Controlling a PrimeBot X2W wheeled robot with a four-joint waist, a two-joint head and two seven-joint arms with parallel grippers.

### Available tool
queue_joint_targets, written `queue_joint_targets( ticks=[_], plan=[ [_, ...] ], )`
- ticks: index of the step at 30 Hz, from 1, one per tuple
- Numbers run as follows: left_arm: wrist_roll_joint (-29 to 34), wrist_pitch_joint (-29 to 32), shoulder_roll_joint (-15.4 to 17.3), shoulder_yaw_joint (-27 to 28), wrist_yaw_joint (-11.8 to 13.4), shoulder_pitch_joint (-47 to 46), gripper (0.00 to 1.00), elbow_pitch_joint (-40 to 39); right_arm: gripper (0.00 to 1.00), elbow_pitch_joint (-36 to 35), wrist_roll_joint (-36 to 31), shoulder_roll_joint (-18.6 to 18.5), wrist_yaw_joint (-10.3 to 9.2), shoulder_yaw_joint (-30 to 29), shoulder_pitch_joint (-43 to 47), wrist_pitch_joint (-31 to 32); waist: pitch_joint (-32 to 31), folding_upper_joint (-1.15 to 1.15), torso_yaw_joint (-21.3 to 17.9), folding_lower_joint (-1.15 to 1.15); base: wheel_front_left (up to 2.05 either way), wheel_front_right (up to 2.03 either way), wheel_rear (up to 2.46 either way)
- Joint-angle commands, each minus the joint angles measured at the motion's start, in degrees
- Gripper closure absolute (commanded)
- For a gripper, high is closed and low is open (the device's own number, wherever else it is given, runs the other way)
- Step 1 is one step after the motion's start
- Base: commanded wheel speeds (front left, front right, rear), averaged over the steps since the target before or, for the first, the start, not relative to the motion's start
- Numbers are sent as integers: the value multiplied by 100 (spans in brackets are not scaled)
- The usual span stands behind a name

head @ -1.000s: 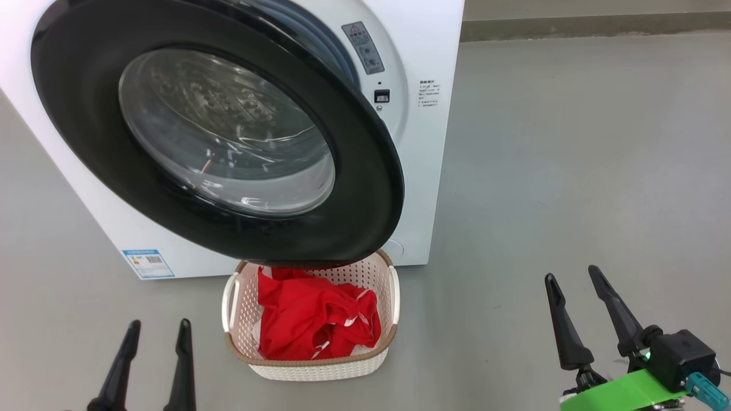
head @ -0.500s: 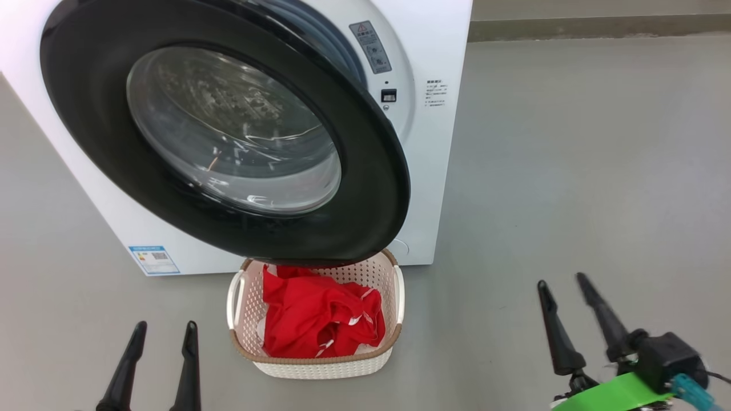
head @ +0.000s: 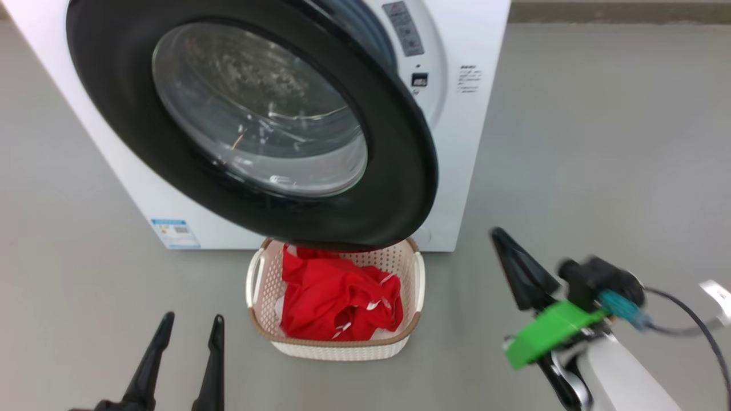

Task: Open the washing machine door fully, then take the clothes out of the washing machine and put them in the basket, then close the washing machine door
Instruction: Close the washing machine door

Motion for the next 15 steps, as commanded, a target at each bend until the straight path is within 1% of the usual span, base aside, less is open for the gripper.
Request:
queue_joint_targets(
  ticks=[1, 6, 8, 15],
  plan=[
    [22, -52, 28, 161, -54, -295, 0, -126, 100, 45, 125, -27, 28, 344, -440, 58, 162, 0, 163, 0, 0, 0, 0],
    [58, -52, 23, 104, -87, -419, 0, -88, 100, 540, 444, -116, 28, 1035, -1175, 253, 333, 0, 342, 0, 0, 0, 0],
    [70, -52, 20, 66, -99, -477, 0, -68, 100, 738, 537, -158, 28, 1211, -1444, 253, 385, 0, 424, 0, 0, 0, 0],
    [50, -52, 11, 21, -128, -646, 0, -23, 100, 1379, 749, -261, 28, 1318, -2297, 47, 610, 0, 640, 0, 0, 0, 0]
  ],
)
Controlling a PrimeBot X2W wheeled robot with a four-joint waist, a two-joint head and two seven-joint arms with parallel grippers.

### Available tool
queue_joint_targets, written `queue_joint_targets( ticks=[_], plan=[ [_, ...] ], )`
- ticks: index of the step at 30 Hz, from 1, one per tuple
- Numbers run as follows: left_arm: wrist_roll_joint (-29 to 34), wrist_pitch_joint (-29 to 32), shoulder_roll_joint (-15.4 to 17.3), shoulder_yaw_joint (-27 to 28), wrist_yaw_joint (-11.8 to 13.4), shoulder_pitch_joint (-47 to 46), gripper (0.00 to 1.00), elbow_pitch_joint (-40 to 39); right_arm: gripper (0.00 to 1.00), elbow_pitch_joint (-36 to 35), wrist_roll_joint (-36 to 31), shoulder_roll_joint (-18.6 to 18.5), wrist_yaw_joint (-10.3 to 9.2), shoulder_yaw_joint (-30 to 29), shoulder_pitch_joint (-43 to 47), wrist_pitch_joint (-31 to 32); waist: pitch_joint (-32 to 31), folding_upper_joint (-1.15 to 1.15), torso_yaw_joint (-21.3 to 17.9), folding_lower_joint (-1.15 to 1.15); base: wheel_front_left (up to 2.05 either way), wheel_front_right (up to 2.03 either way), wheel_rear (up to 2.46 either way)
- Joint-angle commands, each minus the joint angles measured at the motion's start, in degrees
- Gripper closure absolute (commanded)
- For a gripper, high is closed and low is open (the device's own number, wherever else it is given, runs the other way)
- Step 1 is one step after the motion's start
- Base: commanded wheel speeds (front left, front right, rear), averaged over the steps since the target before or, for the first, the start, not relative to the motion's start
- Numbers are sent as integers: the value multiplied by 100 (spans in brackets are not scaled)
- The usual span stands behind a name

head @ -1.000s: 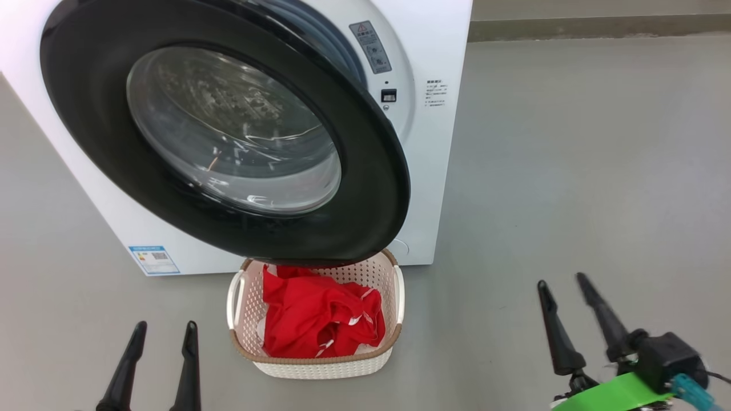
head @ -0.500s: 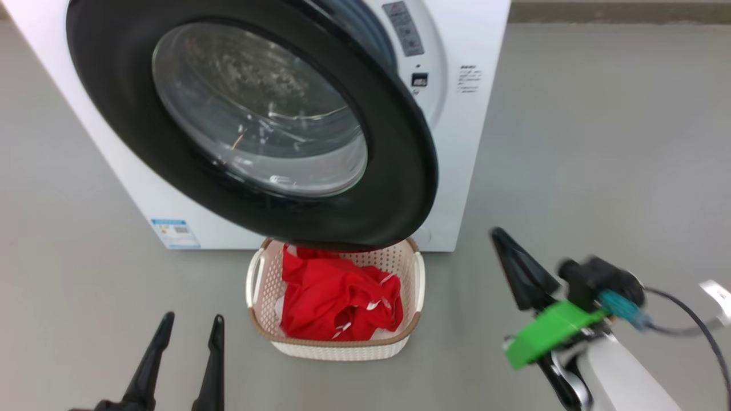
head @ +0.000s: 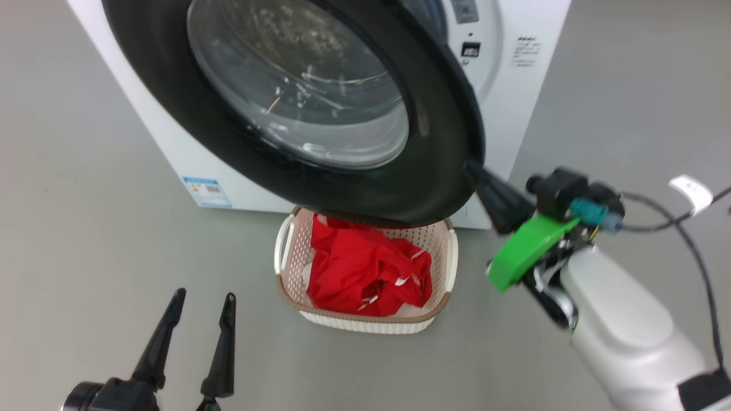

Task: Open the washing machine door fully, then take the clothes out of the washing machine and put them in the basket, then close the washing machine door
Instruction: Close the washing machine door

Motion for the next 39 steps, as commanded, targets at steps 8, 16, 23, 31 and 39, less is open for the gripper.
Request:
queue_joint_targets(
  ticks=[8, 16, 23, 31, 39],
  plan=[
    [-13, -52, 21, 114, -47, -383, 0, -98, 100, 416, 145, -65, 26, -15, -959, -198, 477, 0, 211, 0, 0, 0, 0],
    [-51, -52, 13, 50, -58, -683, 0, -113, 100, 760, 207, -150, 26, -16, -1760, -230, 950, 0, 277, 0, 0, 0, 0],
    [-121, -52, 10, -62, -62, -896, 0, -111, 100, 1082, 220, -217, 26, 11, -2355, -232, 1284, 0, 381, 0, 0, 0, 0],
    [-178, -52, 9, -134, -49, -1069, 0, -112, 100, 1335, 116, -304, 26, -410, -2989, -233, 1590, 0, 473, 0, 0, 0, 0],
    [-186, -52, 9, -193, -2, -1195, 0, -73, 100, 1370, -379, -115, 26, -939, -3036, -233, 1716, 0, 496, 0, 0, 0, 0]
  ],
)
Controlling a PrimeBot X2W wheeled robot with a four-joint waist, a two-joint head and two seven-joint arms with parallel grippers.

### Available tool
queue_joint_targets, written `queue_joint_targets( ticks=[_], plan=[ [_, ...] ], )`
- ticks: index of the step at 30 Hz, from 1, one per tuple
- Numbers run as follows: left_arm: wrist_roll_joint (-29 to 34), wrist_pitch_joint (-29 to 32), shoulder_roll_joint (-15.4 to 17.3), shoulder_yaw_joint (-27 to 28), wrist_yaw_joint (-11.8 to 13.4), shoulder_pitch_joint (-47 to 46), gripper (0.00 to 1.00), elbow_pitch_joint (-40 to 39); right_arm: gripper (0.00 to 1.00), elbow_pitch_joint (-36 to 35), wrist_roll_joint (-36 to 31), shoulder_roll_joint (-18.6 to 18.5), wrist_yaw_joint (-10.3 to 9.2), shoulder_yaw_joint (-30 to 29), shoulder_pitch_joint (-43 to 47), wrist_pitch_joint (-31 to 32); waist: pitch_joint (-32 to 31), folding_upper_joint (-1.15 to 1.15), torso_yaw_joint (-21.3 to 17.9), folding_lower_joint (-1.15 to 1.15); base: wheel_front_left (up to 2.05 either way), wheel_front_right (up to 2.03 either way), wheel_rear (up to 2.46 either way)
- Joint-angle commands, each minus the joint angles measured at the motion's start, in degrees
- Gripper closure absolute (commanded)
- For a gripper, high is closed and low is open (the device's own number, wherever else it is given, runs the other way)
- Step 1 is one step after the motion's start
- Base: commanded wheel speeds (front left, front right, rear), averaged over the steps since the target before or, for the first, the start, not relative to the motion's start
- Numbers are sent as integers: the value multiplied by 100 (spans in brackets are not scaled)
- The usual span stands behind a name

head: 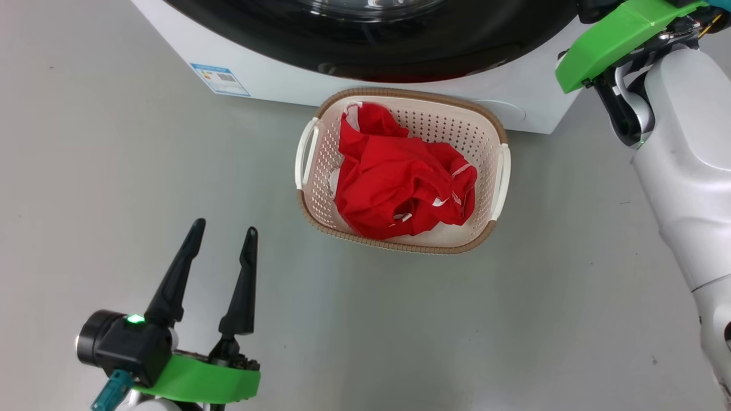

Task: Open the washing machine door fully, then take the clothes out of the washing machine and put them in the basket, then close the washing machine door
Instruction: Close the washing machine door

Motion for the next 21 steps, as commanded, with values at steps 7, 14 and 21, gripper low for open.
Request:
queue_joint_targets(
  ticks=[7, 14, 21],
  plan=[
    [-30, -51, 68, 146, 46, -143, 0, -26, 100, -351, -60, 193, -57, -235, 240, -28, -84, 0, -115, 0, 0, 0, 0],
    [-40, -51, 68, 250, 58, -113, 0, 103, 12, -972, -13, 326, -57, -322, 919, -28, -314, 0, -392, 0, 0, 0, 0],
    [-215, -51, 68, 355, 89, -125, 0, 172, 0, -1633, -199, 429, -57, -510, 1844, -28, -602, 0, -714, 0, 0, 0, 0]
  ],
)
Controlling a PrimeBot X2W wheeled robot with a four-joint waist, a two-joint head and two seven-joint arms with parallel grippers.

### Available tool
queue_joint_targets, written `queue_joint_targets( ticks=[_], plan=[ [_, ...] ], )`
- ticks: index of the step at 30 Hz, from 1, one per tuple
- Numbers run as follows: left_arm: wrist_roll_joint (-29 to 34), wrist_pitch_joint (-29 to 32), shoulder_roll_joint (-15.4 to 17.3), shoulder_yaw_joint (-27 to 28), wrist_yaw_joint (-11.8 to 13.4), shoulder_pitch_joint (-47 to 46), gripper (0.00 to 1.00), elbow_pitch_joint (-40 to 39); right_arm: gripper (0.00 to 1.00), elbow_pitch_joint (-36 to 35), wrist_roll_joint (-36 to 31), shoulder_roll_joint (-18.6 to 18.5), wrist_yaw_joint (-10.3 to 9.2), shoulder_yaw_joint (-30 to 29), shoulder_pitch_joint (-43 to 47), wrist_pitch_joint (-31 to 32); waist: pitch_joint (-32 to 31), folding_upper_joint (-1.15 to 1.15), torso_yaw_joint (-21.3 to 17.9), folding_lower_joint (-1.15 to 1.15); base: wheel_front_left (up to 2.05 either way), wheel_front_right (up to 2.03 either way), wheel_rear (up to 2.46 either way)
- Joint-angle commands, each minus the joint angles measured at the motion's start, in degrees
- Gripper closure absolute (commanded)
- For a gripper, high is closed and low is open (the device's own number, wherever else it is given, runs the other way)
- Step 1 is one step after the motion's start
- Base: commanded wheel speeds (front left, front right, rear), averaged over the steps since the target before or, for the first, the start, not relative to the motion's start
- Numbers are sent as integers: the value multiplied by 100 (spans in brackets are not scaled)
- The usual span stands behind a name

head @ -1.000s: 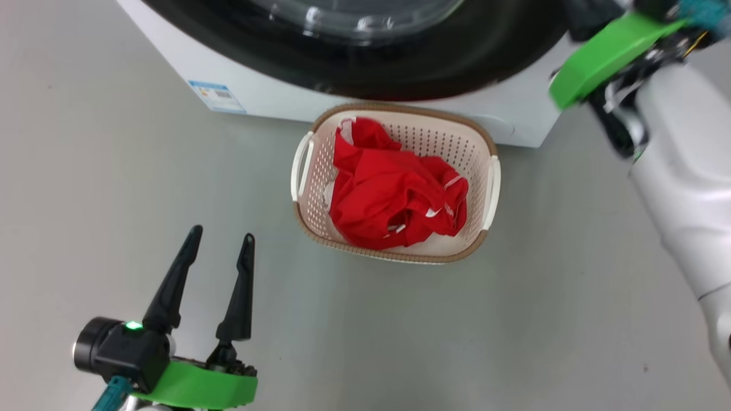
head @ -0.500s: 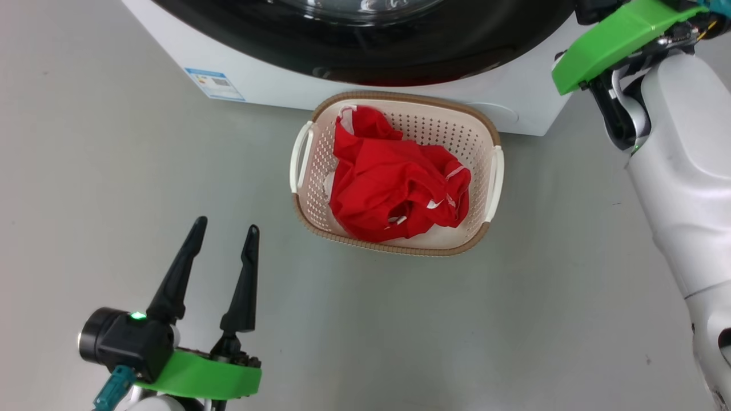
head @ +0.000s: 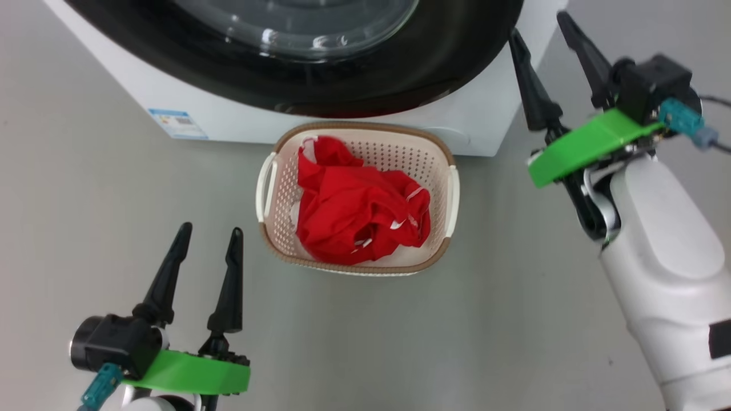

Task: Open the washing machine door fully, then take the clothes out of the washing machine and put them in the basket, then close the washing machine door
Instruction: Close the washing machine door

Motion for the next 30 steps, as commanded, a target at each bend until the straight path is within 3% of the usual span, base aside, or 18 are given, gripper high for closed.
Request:
queue_joint_targets(
  ticks=[1, 15, 30],
  plan=[
    [-43, -51, 71, 211, 28, -62, 0, -60, 0, -250, -96, 143, -20, -38, 269, -29, -228, 0, -212, 0, 0, 0, 0],
    [-243, -51, 71, 363, 16, 78, 0, 81, 0, -1275, -479, 353, -20, -660, 2093, -29, -1062, 0, -750, 0, 0, 0, 0],
    [-78, -51, 72, 322, -65, 603, 0, 321, 0, -2105, -638, 387, -20, -1205, 3585, -29, -1925, 0, -968, 0, 0, 0, 0]
  ],
)
